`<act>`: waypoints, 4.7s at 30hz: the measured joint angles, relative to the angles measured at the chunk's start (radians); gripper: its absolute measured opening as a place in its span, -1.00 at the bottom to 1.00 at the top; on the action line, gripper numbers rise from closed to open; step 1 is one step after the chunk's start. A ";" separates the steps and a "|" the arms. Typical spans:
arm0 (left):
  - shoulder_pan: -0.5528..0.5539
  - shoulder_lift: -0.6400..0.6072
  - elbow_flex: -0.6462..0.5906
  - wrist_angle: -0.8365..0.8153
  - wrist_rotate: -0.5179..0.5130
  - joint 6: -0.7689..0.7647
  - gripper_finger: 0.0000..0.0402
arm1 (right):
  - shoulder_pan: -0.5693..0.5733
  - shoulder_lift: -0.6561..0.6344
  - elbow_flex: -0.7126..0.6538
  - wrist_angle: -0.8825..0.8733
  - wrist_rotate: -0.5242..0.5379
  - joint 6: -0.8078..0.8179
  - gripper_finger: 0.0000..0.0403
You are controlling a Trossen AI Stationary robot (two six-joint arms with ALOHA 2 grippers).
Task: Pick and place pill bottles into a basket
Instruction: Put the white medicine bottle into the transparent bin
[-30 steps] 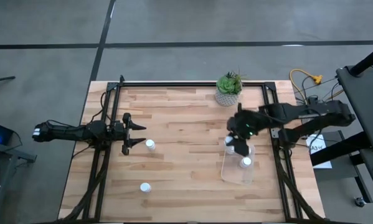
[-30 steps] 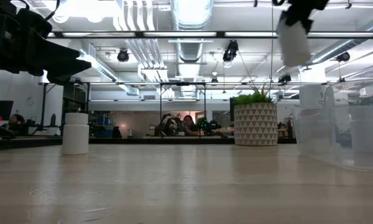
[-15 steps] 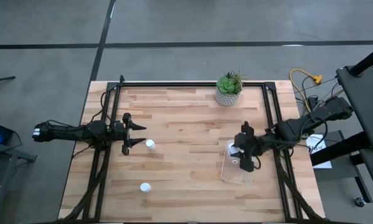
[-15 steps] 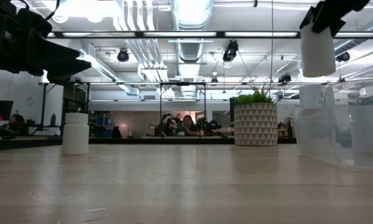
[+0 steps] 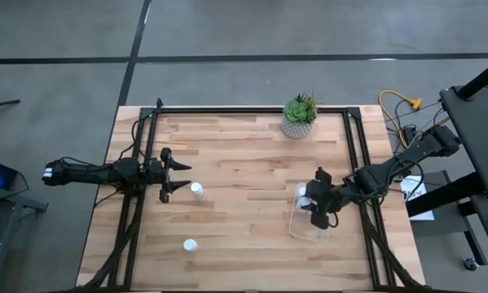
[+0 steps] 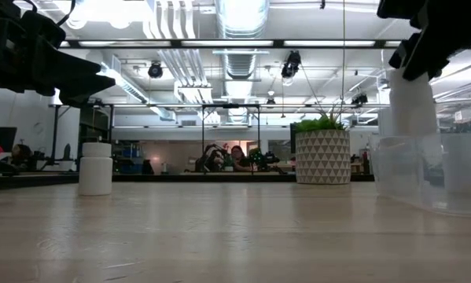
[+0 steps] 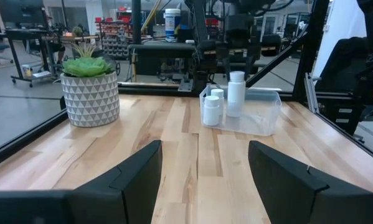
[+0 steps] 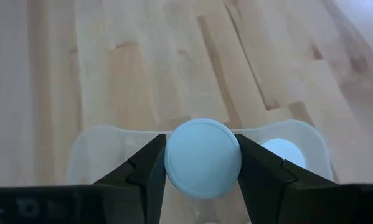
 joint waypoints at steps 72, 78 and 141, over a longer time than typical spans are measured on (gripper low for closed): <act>0.000 0.000 0.000 0.000 0.000 0.000 0.10 | 0.017 -0.269 -0.034 0.069 0.279 -0.027 0.00; 0.000 0.000 0.000 0.000 0.000 0.000 0.10 | 0.021 -0.499 -0.055 0.136 0.368 -0.111 0.00; 0.000 0.016 0.000 0.001 -0.003 0.044 0.10 | 0.021 -1.104 -0.757 0.850 0.286 -0.177 -0.17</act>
